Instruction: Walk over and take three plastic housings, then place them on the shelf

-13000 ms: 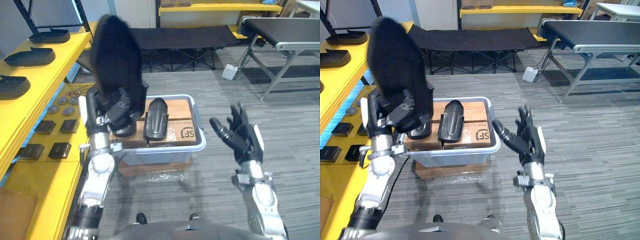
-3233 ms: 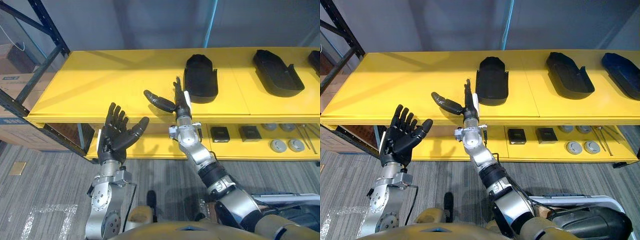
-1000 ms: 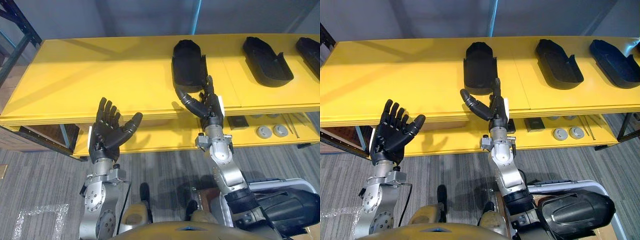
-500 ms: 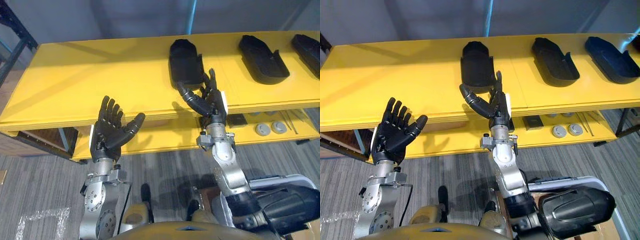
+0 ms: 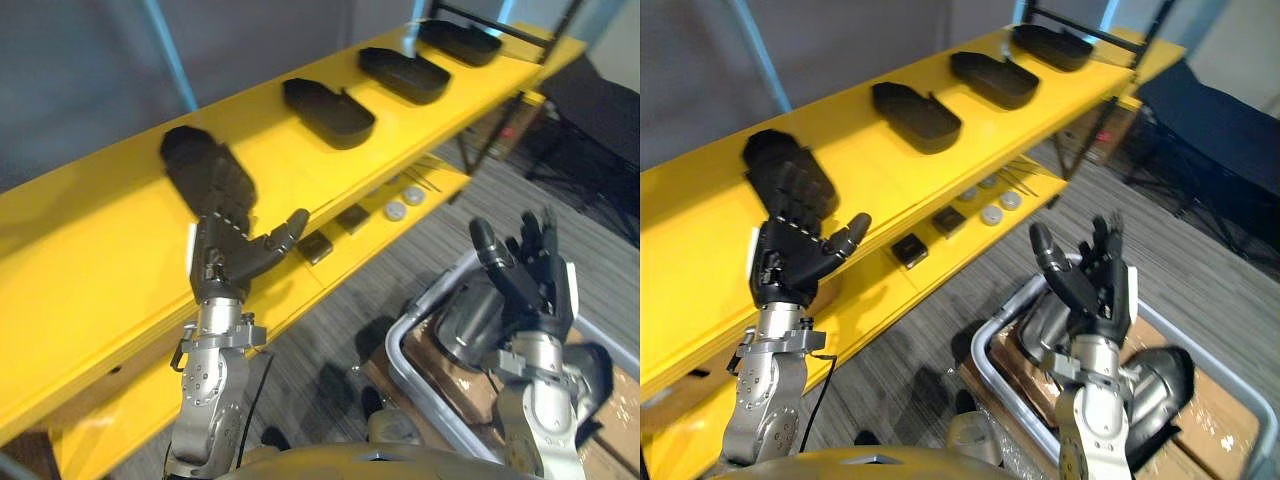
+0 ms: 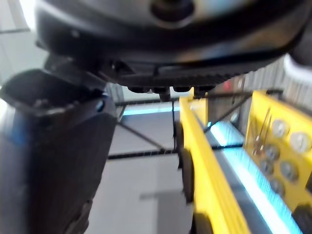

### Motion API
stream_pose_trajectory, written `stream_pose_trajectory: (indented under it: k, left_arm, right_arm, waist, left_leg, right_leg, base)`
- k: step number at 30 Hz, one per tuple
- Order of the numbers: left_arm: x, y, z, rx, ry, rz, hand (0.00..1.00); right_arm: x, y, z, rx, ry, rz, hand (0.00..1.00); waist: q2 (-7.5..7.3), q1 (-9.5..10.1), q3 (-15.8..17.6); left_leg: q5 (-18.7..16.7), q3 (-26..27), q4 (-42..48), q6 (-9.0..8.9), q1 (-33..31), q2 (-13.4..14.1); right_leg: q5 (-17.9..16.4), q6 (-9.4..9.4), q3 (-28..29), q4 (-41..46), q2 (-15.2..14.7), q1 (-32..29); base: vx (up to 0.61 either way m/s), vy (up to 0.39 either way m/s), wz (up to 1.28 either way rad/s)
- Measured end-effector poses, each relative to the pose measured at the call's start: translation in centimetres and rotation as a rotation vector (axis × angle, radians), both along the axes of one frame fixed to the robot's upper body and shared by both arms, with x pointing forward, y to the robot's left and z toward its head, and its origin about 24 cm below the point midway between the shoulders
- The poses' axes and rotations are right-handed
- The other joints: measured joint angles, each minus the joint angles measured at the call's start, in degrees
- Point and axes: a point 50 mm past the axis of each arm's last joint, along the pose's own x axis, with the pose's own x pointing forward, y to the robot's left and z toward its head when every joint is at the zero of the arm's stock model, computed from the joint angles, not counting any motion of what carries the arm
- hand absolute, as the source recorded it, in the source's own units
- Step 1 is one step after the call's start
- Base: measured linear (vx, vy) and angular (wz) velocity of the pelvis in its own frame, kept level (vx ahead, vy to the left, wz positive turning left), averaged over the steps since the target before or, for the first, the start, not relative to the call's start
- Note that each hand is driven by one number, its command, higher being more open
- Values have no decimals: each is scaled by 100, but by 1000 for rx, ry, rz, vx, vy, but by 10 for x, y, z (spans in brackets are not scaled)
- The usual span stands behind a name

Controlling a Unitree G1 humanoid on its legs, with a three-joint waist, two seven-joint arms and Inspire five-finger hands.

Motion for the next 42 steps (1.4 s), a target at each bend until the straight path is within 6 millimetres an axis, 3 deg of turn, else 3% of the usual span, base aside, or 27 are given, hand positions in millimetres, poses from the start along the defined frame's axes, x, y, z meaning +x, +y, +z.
stream_pose_trajectory:
  k: [5,6,7,8,9,11,14,18,20,21,22,23,24,25,27,29,31,33,34,35,37,38,39,40,41,42]
  left_arm:
    - [-7,3,29,-13,-171,43,100]
    - [-6,2,33,-16,-190,35,100]
    - [-6,1,33,-22,-188,37,100]
    - [-6,0,30,-17,-156,68,100]
    - [-6,1,27,-12,-129,90,100]
    - [-8,4,23,-26,-96,117,100]
    - [-12,9,18,-18,-68,137,100]
    - [-13,13,20,-5,-100,138,100]
    - [-13,12,21,3,-106,123,100]
    - [-14,12,19,2,-101,116,100]
    - [-15,12,19,4,-98,120,100]
    - [-15,12,19,4,-100,119,100]
    - [-14,12,19,8,-101,117,100]
    - [-14,13,18,5,-98,112,100]
    - [-14,16,18,-13,-92,116,100]
    - [-14,23,17,-12,-85,174,100]
    - [-14,30,14,-27,-69,220,100]
    - [-13,32,12,-31,-53,228,100]
    - [-12,31,10,-19,-47,211,100]
    - [-10,30,9,-9,-43,193,100]
    - [-3,13,-4,-68,14,76,100]
    - [-1,3,-5,-110,19,4,100]
    - [0,-1,-5,-127,21,-22,100]
    - [1,-4,-8,-162,35,-43,100]
    - [1,-5,-10,-173,46,-42,100]
    - [5,-8,-17,-209,88,-43,100]
  right_arm:
    - [-15,-5,-8,36,40,-44,100]
    - [-12,-4,-6,36,16,-28,100]
    - [-9,-4,-3,44,-11,-10,100]
    - [4,-1,3,39,-72,58,100]
    - [13,1,4,35,-94,98,100]
    - [29,4,5,33,-118,159,100]
    - [33,10,2,83,-118,178,100]
    - [33,25,-16,217,-64,170,100]
    - [30,32,-23,278,-56,157,100]
    - [27,34,-26,325,-61,164,100]
    - [25,35,-26,352,-72,180,100]
    - [25,34,-26,353,-77,185,100]
    - [25,33,-24,352,-88,192,100]
    - [26,32,-22,344,-100,195,100]
    - [34,35,-17,344,-126,207,100]
    - [47,43,-13,358,-150,233,100]
    - [59,55,-14,362,-136,258,100]
    - [61,66,-21,365,-96,271,100]
    - [60,71,-24,348,-73,273,100]
    - [59,73,-26,338,-64,271,100]
    - [55,62,-33,315,-26,219,100]
    - [52,54,-35,297,-16,179,100]
    - [50,50,-36,284,-10,161,100]
    - [45,43,-39,274,3,141,100]
    - [43,40,-40,264,7,136,100]
    - [37,30,-41,234,22,118,100]
  waist:
    - [57,-154,-89]
    - [46,-99,-116]
    - [92,-28,-140]
    - [281,169,-231]
    - [321,206,-242]
    - [419,328,-230]
    - [432,481,-208]
    - [413,621,-123]
    - [348,662,-13]
    - [297,723,43]
    - [339,757,92]
    - [310,725,99]
    - [249,705,84]
    - [283,700,104]
    - [278,702,98]
    - [261,790,99]
    - [258,833,95]
    - [160,964,44]
    - [-6,988,-13]
    - [2,974,1]
    - [247,964,-54]
    - [179,897,-24]
    - [126,887,2]
    - [67,803,8]
    - [79,752,12]
    - [140,599,47]
  left_leg:
    - [-207,391,119,-131,168,61]
    - [-551,-57,700,-139,-50,93]
    - [-854,-634,1130,7,-260,87]
    - [-1434,-1789,1925,150,-663,127]
    - [-1610,-2246,2228,229,-773,135]
    - [-1965,-2864,2600,203,-873,151]
    - [-2182,-2874,2823,253,-978,141]
    - [-2207,-3094,3164,263,-1112,74]
    - [-2222,-2890,3152,290,-923,51]
    - [-2219,-2641,3091,338,-784,108]
    - [-2145,-2382,2966,449,-755,164]
    - [-2096,-2328,2939,482,-779,159]
    - [-1987,-2205,2824,529,-799,178]
    - [-1874,-2146,2667,573,-796,198]
    - [-1675,-2103,2551,477,-835,328]
    - [-1575,-1939,2552,365,-891,529]
    - [-1470,-1857,2555,205,-947,740]
    - [-1270,-1819,2518,-121,-1045,1064]
    - [-1118,-1809,2446,-323,-1065,1191]
    - [-1028,-1841,2397,-439,-1092,1280]
    - [-547,-1886,1703,-459,-967,1590]
    - [-297,-1752,1559,-596,-902,1659]
    - [-281,-1667,1561,-618,-858,1686]
    - [-247,-1528,1599,-669,-812,1791]
    - [-220,-1501,1624,-641,-811,1874]
    - [-86,-1496,1788,-452,-872,2072]
  right_leg:
    - [32,20,405,11,172,-113]
    - [52,-9,602,49,203,-186]
    - [82,-46,751,57,259,-262]
    - [159,-71,1178,37,492,-390]
    - [196,-84,1351,37,582,-412]
    - [232,-102,1607,24,752,-447]
    - [238,-102,1609,102,754,-549]
    - [256,-57,1507,716,850,-856]
    - [318,13,1200,991,872,-913]
    - [583,-82,798,850,812,-873]
    - [818,-139,561,545,761,-795]
    - [661,-229,393,754,733,-846]
    - [232,-352,79,1305,658,-937]
    - [-167,-394,-172,1814,545,-949]
    - [-632,-543,-556,2525,314,-899]
    - [-834,-729,-940,3143,-103,-832]
    - [-867,-788,-1169,3487,-627,-689]
    - [-702,-837,-1267,3369,-1268,-494]
    - [344,-1185,-1271,2928,-1451,-401]
    - [305,-902,-1196,2823,-1305,-382]
    - [127,-794,-1204,2694,-835,-532]
    - [-225,-378,-1228,2695,-781,-572]
    - [-450,-191,-1254,2655,-778,-547]
    - [-800,190,-1479,2487,-729,-463]
    - [-892,281,-1604,2373,-674,-417]
    - [-1044,195,-1773,2001,-479,-265]
  base:
    - [-7,-41,-56]
    - [10,-34,-62]
    - [6,-54,-140]
    - [7,-33,-147]
    - [4,-18,-145]
    - [-59,88,-91]
    - [-85,94,-27]
    - [-33,51,-12]
    - [-94,27,-57]
    - [-193,-7,-95]
    - [-211,-24,-90]
    - [-223,-22,-68]
    - [-185,4,-43]
    - [-178,8,-38]
    - [-131,-74,-29]
    - [-89,-174,-49]
    - [-85,-289,-39]
    - [-61,-424,-31]
    - [-49,-454,-30]
    - [-54,-474,-38]
    - [-37,-441,-51]
    - [-22,-367,-54]
    - [-41,-379,-67]
    - [-31,-280,-55]
    - [-35,-406,-65]
    - [-16,-267,-49]
